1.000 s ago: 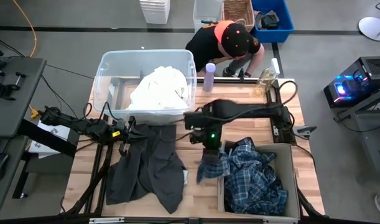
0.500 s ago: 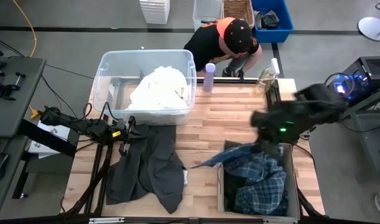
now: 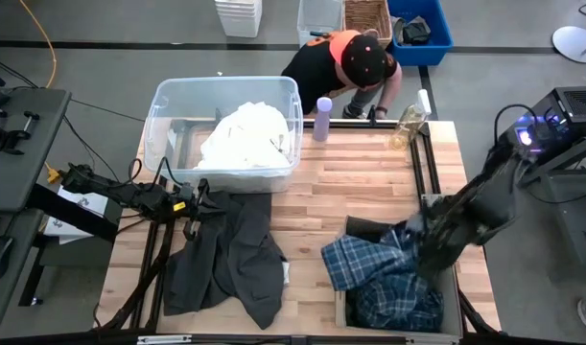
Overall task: Sort clothes
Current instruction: Put the blue cloth into the brown bin
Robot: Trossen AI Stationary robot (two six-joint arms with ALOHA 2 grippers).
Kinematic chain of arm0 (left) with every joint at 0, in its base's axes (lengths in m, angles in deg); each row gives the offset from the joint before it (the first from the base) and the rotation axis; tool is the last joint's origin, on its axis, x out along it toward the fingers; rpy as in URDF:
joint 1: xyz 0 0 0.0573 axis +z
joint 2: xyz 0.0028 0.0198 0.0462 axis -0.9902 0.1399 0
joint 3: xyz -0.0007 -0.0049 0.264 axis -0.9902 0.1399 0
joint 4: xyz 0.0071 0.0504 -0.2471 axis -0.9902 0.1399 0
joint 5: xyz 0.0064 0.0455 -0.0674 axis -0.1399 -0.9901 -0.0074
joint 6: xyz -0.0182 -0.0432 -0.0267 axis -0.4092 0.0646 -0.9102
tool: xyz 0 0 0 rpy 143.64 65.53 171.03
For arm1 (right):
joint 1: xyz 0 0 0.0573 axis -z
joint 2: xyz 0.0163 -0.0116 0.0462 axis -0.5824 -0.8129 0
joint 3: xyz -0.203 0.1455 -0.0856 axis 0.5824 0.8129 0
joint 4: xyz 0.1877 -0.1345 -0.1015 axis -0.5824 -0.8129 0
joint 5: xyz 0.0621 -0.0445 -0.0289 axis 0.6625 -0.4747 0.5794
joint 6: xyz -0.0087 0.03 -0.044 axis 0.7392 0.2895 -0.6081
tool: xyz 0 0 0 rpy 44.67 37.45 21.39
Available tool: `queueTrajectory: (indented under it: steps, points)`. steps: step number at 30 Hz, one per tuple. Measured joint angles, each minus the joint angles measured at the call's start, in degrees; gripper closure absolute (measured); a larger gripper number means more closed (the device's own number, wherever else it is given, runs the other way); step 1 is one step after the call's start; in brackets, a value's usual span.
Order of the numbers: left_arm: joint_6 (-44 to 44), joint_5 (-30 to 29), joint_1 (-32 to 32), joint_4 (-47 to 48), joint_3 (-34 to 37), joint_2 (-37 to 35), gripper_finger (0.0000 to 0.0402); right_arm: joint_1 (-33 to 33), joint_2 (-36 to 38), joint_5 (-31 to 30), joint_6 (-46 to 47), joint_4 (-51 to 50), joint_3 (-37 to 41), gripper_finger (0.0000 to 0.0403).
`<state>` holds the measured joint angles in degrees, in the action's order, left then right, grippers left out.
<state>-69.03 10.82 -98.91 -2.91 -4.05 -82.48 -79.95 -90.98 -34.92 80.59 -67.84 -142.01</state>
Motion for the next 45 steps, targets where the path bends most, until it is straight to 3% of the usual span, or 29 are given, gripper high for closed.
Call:
queueTrajectory:
  steps: [5,12,15,21,26,28,36,45]
  points:
    - [0.0,0.0,0.0,0.0,0.0,0.0,0.0401,-1.4,0.1,6.0,3.4,20.0,18.2,0.0403]
    - [0.0,0.0,0.0,0.0,0.0,0.0,0.0401,0.8,-1.6,3.0,22.4,55.0,44.9,0.0403]
    - [0.0,0.0,0.0,0.0,0.0,0.0,0.0401,0.6,-3.2,3.3,31.3,63.0,52.1,0.0403]
    - [0.0,0.0,0.0,0.0,0.0,0.0,0.0401,-0.1,-3.3,4.3,47.9,69.3,57.8,0.0403]
    - [0.0,0.0,0.0,-0.1,0.0,0.0,0.0401,1.9,-2.6,2.4,42.3,72.5,58.3,0.0403]
    - [0.0,0.0,0.0,0.0,0.0,0.0,0.0401,2.2,-2.2,1.2,39.0,69.2,55.8,0.0401]
    - [0.0,0.0,0.0,-0.1,0.0,0.1,0.0401,1.6,-2.1,5.4,23.1,39.6,37.2,0.0341]
    - [0.0,0.0,0.0,0.0,0.0,0.1,0.0401,1.6,-1.9,1.0,18.1,10.6,12.2,0.0253]
